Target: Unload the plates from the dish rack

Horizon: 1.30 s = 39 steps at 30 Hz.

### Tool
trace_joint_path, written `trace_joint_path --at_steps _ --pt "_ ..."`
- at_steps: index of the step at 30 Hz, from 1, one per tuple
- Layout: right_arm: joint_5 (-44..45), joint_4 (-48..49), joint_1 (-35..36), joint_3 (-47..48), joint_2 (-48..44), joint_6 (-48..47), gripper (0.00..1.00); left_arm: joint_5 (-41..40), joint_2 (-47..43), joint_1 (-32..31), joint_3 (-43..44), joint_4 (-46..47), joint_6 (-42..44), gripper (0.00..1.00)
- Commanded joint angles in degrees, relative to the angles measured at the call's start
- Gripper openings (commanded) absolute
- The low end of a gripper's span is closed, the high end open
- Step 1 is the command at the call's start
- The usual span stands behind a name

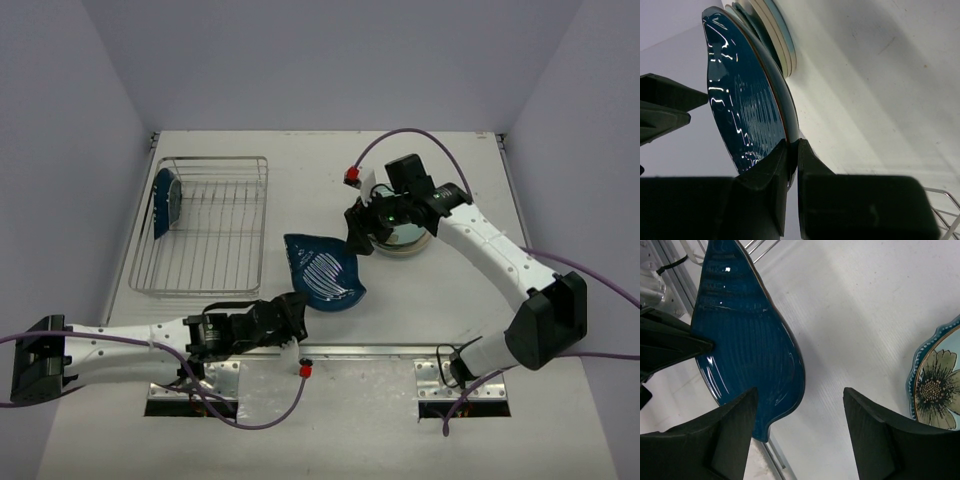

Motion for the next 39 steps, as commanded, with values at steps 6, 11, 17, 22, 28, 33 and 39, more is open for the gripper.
trace_joint_path --at_steps 6,11,17,22,28,33,39 --pt "-2.24 -1.59 1.02 2.77 4.42 -4.17 0.56 -0.13 -1.18 -0.62 4.72 12.47 3.7 0.0" --pt "-6.31 -3.45 1.26 4.76 6.08 -4.26 0.36 0.91 -1.76 -0.64 3.86 13.44 5.53 0.0" --pt "-5.76 -2.63 1.06 4.59 5.02 -2.73 0.0 -2.29 -1.28 -0.65 3.02 14.33 5.64 0.23" --pt "-5.24 -2.41 -4.44 4.12 5.0 1.68 0.0 -8.57 0.61 -0.65 8.5 11.91 -2.43 0.85" --pt "-9.3 -0.34 -18.83 5.5 9.45 12.15 0.0 -17.22 3.97 -0.3 22.03 1.69 -22.24 1.0" --pt "-7.96 2.02 -25.15 6.53 13.51 18.46 0.0 -18.51 4.79 6.19 31.6 -7.02 -38.78 1.0" --pt "-6.05 2.61 -27.52 11.69 20.17 21.42 0.0 -14.75 9.93 17.45 45.77 -25.74 -59.75 1.0"
